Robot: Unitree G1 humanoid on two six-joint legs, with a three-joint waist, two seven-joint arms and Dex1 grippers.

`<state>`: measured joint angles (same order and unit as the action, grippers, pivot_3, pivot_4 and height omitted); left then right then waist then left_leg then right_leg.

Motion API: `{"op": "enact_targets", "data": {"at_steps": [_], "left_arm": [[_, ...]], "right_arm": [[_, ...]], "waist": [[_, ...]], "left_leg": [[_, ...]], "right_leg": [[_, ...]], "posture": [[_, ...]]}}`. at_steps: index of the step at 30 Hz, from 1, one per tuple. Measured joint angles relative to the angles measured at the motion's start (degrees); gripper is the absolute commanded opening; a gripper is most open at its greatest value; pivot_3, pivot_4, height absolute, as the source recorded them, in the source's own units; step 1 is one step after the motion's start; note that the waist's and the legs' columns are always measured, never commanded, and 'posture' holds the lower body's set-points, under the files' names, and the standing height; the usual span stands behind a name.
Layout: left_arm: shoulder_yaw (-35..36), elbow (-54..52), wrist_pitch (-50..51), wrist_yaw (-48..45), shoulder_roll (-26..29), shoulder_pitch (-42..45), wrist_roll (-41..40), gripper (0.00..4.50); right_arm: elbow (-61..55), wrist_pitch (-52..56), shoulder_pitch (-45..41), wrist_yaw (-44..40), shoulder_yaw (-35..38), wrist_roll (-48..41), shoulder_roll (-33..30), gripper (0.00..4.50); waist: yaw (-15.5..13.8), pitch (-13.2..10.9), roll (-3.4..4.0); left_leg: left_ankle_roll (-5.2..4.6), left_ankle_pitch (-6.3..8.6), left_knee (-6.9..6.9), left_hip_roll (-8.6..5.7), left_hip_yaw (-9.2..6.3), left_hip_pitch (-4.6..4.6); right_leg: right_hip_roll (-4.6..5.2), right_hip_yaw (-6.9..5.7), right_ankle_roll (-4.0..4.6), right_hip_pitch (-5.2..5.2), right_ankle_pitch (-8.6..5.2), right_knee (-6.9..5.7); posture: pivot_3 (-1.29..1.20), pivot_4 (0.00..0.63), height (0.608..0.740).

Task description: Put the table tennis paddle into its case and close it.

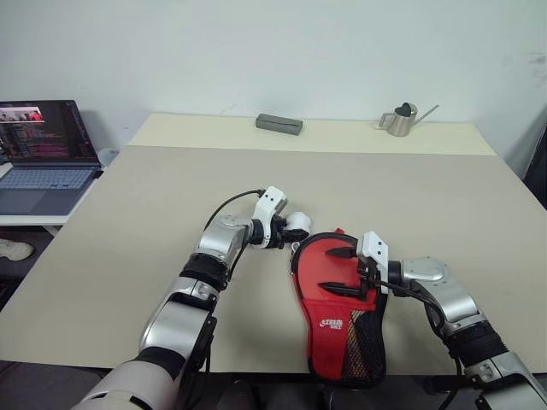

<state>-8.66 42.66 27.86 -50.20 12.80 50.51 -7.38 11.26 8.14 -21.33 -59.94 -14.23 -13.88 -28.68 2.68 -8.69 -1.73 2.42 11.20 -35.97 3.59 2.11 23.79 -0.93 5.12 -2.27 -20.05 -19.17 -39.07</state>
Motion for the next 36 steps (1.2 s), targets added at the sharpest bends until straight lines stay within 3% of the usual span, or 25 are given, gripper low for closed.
{"op": "enact_targets", "data": {"at_steps": [3, 5, 16, 31, 36], "left_arm": [[0.0, 0.0, -0.1, -0.4, 0.0, 0.0, 0.3, 0.60], [0.0, -0.2, -0.1, -0.5, 0.0, 0.0, 0.5, 0.29], [-1.2, -0.2, -4.2, 0.0, -0.1, -0.3, 3.3, 0.27], [-2.1, 24.9, -20.9, 8.9, -5.3, 13.4, 10.8, 0.27], [-2.1, 28.9, -23.9, 11.1, -8.2, 15.5, 12.4, 0.27]], "right_arm": [[-0.2, 0.2, 0.2, 0.5, 0.1, 0.0, 0.1, 4.50], [-0.3, 0.6, 0.1, 1.7, 0.1, 0.1, 0.4, 4.50], [-1.2, 2.4, 0.5, 2.9, -0.1, 1.1, 0.6, 4.50], [-2.1, 3.9, 0.4, 2.7, -0.2, 1.5, 0.8, 4.50], [-2.7, 4.9, 0.4, 2.6, -0.2, 1.5, 0.5, 4.50]], "waist": [[0.0, 0.0, 0.00], [0.0, 0.0, 0.01], [0.0, 0.2, 0.02], [0.2, 0.2, -0.03], [0.2, 0.2, -0.03]], "left_leg": [[0.00, 0.00, 0.00, 0.00, 0.00, 0.00], [0.00, 0.00, 0.00, 0.00, -0.01, 0.00], [0.00, 0.00, 0.02, 0.00, 0.00, -0.01], [0.01, 0.02, 0.11, -0.04, 0.02, -0.03], [0.02, 0.02, 0.12, -0.05, 0.07, -0.02]], "right_leg": [[0.00, 0.00, 0.00, 0.01, 0.00, 0.00], [0.00, 0.00, 0.00, 0.01, 0.00, 0.00], [0.00, 0.01, -0.01, 0.02, 0.00, 0.03], [-0.02, 0.00, -0.07, 0.01, -0.03, 0.09], [-0.02, 0.00, -0.07, 0.01, -0.03, 0.10]], "posture": [[0.00, 0.150, 0.740], [0.00, 0.150, 0.740], [0.00, 0.150, 0.740], [0.00, 0.150, 0.740], [0.00, 0.150, 0.740]]}}
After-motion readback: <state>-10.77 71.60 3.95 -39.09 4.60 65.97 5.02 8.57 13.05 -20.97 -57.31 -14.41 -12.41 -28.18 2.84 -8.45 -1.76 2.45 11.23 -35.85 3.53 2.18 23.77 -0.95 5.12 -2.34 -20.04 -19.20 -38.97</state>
